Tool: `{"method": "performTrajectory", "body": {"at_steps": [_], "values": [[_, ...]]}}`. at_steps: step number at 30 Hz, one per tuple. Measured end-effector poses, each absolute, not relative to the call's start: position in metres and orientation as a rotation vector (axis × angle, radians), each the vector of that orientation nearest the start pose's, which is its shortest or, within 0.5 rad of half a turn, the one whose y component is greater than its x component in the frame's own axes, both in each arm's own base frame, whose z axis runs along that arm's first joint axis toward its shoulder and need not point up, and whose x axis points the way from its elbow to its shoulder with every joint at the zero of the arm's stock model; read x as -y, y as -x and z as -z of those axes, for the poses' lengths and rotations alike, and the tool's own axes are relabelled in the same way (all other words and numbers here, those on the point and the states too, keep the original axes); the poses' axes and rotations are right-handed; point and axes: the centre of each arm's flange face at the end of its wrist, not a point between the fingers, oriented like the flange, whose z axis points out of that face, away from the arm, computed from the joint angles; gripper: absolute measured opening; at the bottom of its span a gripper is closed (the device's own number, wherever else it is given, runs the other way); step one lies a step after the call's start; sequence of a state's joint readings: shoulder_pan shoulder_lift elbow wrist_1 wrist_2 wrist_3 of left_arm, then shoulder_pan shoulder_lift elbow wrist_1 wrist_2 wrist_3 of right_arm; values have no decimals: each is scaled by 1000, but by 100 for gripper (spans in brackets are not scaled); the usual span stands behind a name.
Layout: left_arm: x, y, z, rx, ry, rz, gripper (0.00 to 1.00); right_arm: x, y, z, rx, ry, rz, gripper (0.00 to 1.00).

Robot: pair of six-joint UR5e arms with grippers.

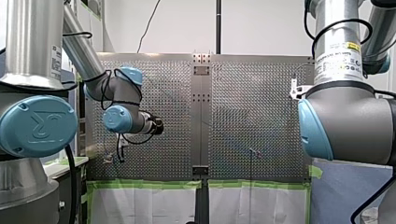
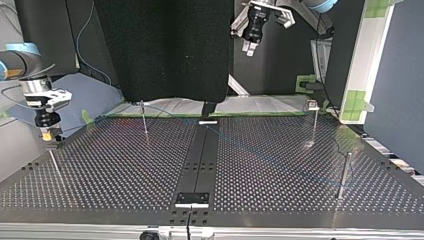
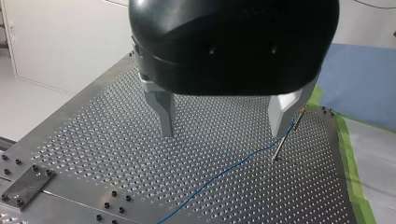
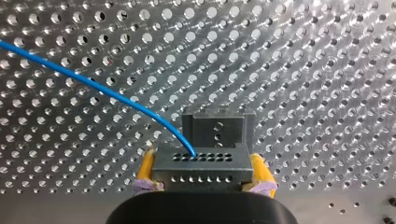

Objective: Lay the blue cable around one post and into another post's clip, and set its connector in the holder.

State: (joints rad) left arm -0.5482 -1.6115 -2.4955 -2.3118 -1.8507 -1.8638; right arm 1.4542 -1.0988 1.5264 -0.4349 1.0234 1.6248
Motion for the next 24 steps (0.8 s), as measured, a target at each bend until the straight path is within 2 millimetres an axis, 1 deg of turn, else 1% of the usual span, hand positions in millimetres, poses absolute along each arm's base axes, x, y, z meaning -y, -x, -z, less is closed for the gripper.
{"method": "performTrajectory", "body": {"at_steps": [5, 10, 13, 24], "values": [[258, -220, -153, -1717, -10, 387, 100, 657, -108, -280, 1018, -1490, -1567, 0], [258, -219, -153, -1719, -11, 386, 100, 664, -110, -270, 1033, -1501, -1569, 0], [258, -219, -153, -1719, -11, 386, 100, 667, -112, -267, 1033, -1504, -1570, 0], [258, -219, -153, -1719, -10, 385, 100, 672, -119, -273, 1003, -1511, -1591, 0]]}}
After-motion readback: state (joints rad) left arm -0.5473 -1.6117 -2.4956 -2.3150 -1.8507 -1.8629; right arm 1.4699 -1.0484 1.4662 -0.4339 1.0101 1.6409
